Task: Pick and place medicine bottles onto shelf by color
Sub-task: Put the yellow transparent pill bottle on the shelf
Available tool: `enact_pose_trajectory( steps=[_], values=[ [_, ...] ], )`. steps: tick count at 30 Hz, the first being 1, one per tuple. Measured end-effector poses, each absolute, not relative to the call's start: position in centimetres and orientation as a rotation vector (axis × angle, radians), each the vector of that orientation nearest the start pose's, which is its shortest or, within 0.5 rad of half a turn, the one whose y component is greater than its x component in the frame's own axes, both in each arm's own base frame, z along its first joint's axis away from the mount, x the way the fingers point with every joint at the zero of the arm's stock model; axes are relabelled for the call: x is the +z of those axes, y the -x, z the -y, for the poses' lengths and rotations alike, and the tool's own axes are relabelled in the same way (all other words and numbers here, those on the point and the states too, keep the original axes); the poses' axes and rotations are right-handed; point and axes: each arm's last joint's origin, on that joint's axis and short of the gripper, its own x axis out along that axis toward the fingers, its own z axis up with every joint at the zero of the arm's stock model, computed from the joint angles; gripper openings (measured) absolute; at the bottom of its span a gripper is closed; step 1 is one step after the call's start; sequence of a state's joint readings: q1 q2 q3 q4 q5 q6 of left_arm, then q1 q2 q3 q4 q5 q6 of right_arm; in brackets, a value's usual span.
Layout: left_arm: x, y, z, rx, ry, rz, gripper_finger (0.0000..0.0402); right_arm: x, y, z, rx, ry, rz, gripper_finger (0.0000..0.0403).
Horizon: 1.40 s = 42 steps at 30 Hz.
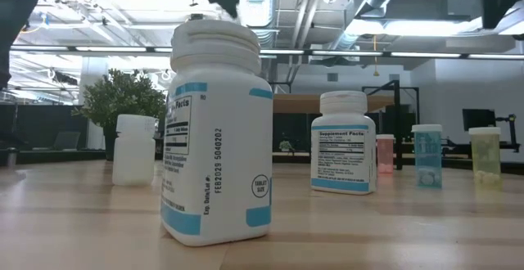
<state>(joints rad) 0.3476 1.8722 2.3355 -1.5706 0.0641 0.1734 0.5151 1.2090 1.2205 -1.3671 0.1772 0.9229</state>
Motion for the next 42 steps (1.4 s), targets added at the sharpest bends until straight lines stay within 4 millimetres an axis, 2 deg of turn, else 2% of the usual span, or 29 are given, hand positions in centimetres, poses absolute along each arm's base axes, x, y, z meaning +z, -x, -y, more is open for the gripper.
enact_pose_trajectory(
  steps=[3, 5, 10, 16, 20, 26, 31, 35, 42],
  values=[
    [44.1, -30.8, -9.1, 0.106, 0.077, -1.076, 0.0245, 32.2, -15.5, -9.9, -0.373, -0.308, -1.192, 0.0255],
    [44.5, -30.3, -8.0, 0.091, 0.079, -1.066, 0.0245, 31.7, -14.7, -10.4, -0.403, -0.312, -1.166, 0.0255],
    [44.8, -28.5, -5.1, 0.045, 0.080, -1.072, 0.0245, 28.7, -12.9, -11.3, -0.481, -0.358, -1.201, 0.0255],
    [43.8, -25.9, -2.1, 0.010, 0.115, -1.093, 0.0245, 25.6, -12.4, -12.0, -0.471, -0.389, -1.191, 0.0255],
    [42.6, -23.5, -0.4, -0.018, 0.171, -1.067, 0.0245, 23.6, -12.5, -12.3, -0.446, -0.405, -1.179, 0.0255],
    [40.5, -20.0, 0.9, -0.003, 0.274, -0.920, 0.0245, 21.4, -12.8, -12.0, -0.442, -0.454, -1.161, 0.0255],
    [38.3, -18.2, 1.6, 0.037, 0.341, -0.800, 0.0245, 20.0, -13.3, -11.2, -0.438, -0.426, -1.161, 0.0255],
    [37.0, -17.6, 2.0, 0.064, 0.345, -0.775, 0.0245, 19.1, -13.9, -10.4, -0.401, -0.380, -1.180, 0.0255],
    [36.4, -17.5, 2.4, 0.096, 0.311, -0.773, 0.0245, 18.8, -15.2, -9.2, -0.317, -0.264, -1.176, 0.0255]
  ],
)
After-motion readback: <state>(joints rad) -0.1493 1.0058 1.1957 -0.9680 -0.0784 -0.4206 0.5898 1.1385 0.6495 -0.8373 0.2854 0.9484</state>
